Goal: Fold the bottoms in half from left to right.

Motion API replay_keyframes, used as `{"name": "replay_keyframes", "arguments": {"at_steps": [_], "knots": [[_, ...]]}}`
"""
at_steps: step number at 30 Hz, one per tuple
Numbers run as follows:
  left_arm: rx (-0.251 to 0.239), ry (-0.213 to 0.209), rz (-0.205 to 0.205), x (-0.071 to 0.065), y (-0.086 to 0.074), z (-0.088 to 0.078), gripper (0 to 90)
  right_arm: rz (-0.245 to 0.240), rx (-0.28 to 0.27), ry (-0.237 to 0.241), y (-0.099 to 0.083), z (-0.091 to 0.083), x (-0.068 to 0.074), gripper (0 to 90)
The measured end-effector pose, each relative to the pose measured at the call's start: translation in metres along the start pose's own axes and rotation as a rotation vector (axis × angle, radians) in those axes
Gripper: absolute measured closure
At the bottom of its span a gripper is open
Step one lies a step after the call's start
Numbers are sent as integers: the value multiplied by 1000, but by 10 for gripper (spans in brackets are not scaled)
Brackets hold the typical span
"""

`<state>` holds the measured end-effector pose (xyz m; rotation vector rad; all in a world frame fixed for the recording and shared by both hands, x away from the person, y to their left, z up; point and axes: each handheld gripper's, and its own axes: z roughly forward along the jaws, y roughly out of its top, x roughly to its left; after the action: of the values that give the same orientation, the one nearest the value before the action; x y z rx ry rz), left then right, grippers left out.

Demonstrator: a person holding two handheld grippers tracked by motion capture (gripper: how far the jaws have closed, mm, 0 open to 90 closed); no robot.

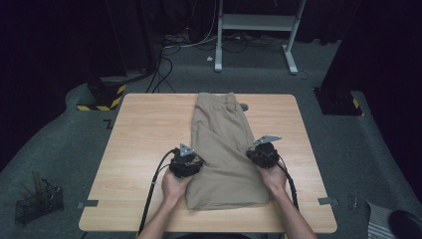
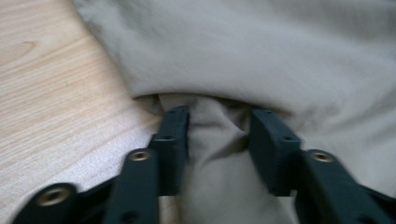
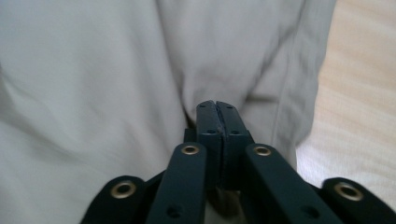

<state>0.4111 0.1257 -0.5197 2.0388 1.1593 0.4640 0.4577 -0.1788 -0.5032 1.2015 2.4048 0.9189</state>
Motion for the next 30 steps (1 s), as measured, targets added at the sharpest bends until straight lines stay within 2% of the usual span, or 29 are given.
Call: {"name": "replay_keyframes", "arguments": {"at_steps": [3,5,8,9,10,11,12,13,14,15,16,17,18,19,20,22,23,24,25,26,28,29,30], "knots": [[31,14,48,-3,-3,-7,721,20,0,-40,-12,-5,-9,900],[40,20,71,-6,-7,-13,751,61,-11,-53,-24,-14,-19,900],[44,4,74,-9,-11,-18,756,77,-9,-38,-34,-21,-25,897],[47,3,80,-11,-12,-22,736,52,7,-33,-36,-25,-20,843],[47,3,80,-11,-12,-22,696,52,7,-33,-36,-25,-20,843],[27,-22,49,-10,-10,-24,628,35,-10,-49,-31,-28,-15,712],[8,-23,36,-8,-8,-25,572,38,-30,-49,-27,-30,-14,670],[8,-23,36,-8,-8,-25,527,40,-55,-49,-23,-31,-13,643],[-6,-23,18,-6,-5,-25,527,40,-55,-49,-23,-31,-13,643],[-23,-24,-9,-2,4,-22,472,42,-81,-45,-12,-28,-11,623],[-29,-31,-27,0,7,-18,467,44,-85,-51,-7,-25,-10,622],[-29,-31,-27,0,7,-18,465,44,-85,-51,-7,-25,-10,622],[-17,-37,-48,3,13,-8,461,48,-67,-49,1,-13,-11,621],[-17,-37,-48,3,13,-8,462,48,-67,-49,1,-13,-11,621],[0,-31,-45,3,16,2,468,56,-48,-63,4,-1,-12,632],[17,-22,-38,0,15,8,471,67,-30,-66,6,5,-13,654],[21,-16,-25,-1,15,10,470,55,-12,-77,7,12,-15,812],[25,14,21,-5,13,11,466,40,-9,-86,8,13,-16,888],[25,14,21,-5,13,11,466,40,-9,-86,8,13,-16,888],[26,24,46,-7,11,11,466,30,-9,-105,8,12,-17,898],[23,27,72,-9,8,9,483,53,-13,-134,7,11,-26,900],[24,24,71,-8,7,8,499,93,-21,-124,5,10,-34,899],[18,22,68,-8,6,8,504,98,-25,-124,4,9,-35,898]]}}
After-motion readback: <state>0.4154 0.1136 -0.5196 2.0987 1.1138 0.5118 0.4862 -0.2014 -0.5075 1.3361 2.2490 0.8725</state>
